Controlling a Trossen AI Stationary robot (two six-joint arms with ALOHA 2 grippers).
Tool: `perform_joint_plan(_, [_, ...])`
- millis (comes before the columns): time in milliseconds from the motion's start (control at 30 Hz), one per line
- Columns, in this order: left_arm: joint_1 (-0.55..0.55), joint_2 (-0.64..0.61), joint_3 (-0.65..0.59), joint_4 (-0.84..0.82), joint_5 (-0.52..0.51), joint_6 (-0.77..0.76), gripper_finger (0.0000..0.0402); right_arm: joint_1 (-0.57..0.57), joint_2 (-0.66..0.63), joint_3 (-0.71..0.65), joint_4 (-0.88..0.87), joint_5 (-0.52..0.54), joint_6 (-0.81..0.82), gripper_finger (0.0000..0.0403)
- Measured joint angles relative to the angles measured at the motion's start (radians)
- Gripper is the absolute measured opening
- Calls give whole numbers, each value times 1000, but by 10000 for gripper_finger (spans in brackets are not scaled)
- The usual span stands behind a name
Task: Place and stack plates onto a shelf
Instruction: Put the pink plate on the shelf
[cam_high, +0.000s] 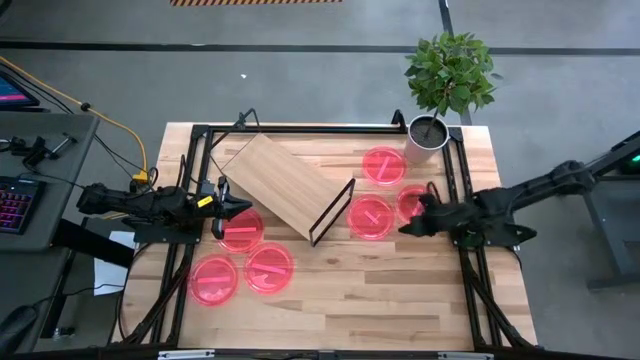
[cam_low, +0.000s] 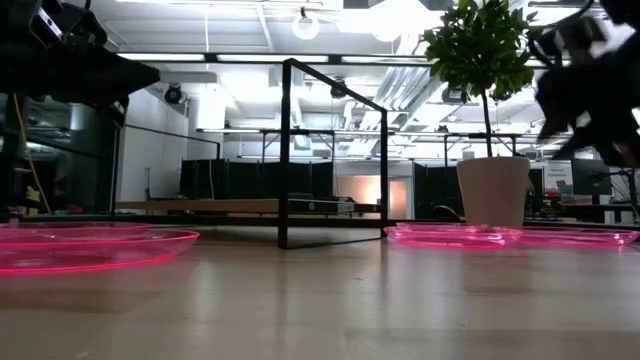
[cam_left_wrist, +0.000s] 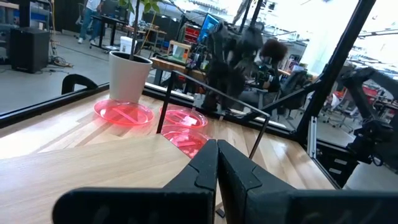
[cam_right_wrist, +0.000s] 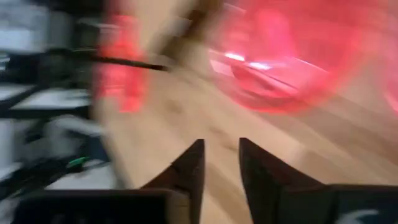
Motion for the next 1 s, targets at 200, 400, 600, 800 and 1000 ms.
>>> perform_joint_plan(200, [0, 0, 0, 0, 0, 0, 0, 18, 264, -18, 9, 132, 445, 158])
perform_joint_plan(400, [0, 0, 0, 0, 0, 0, 0, -23, 480, -17, 184, 135, 595, 160])
perform_joint_plan(600, [0, 0, 0, 0, 0, 0, 0, -74, 619, -10, 332, 129, 629, 156])
perform_joint_plan(800, [0, 0, 0, 0, 0, 0, 0, -114, 640, -9, 308, 114, 633, 138])
perform_joint_plan(1000, [0, 0, 0, 0, 0, 0, 0, -131, 644, -10, 240, 138, 561, 22])
